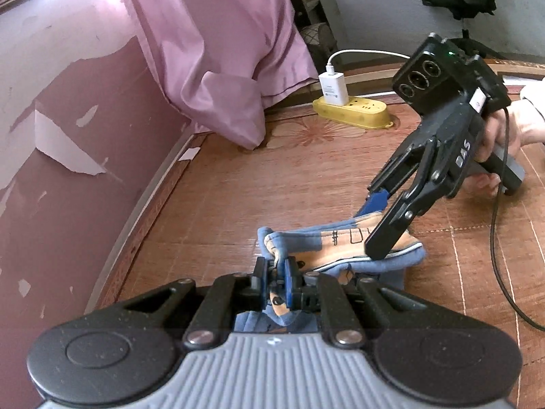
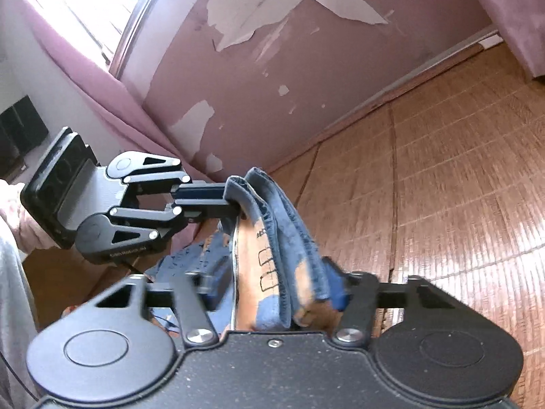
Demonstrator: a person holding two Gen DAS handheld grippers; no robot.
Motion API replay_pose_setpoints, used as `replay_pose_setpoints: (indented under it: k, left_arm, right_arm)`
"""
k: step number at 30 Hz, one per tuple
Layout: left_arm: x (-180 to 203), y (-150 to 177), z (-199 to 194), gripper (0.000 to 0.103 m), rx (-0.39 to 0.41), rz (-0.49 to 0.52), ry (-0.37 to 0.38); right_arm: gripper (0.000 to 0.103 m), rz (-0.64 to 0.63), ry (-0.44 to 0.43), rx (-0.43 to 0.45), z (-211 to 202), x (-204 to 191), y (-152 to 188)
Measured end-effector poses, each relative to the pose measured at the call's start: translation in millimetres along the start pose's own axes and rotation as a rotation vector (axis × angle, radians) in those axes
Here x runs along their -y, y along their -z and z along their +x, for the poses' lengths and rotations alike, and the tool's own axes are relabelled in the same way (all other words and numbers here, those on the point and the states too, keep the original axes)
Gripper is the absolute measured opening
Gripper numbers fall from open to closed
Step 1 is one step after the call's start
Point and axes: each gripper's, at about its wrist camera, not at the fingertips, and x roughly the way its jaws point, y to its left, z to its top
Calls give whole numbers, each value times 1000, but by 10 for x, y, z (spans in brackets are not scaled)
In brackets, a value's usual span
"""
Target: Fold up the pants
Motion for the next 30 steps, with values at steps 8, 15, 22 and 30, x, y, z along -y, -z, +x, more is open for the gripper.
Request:
replay_pose_setpoints:
  k: [8,15,22,30]
  left_arm:
    - [-61,-41,160,11,0,-47,-31]
    - [-224,19,252,19,-54,-227,-82]
    - [-239,757,84,19,-226,-490,-82]
    - [65,1004,-276,63,-148,-514,-35]
  right_arm:
    - [19,-22,42,-15,75,-57,43]
    - [9,60,160,74,-48,78,-1]
    - [9,175,225,70,-84,256,-33]
    - [9,217,257,57,-66,274,-43]
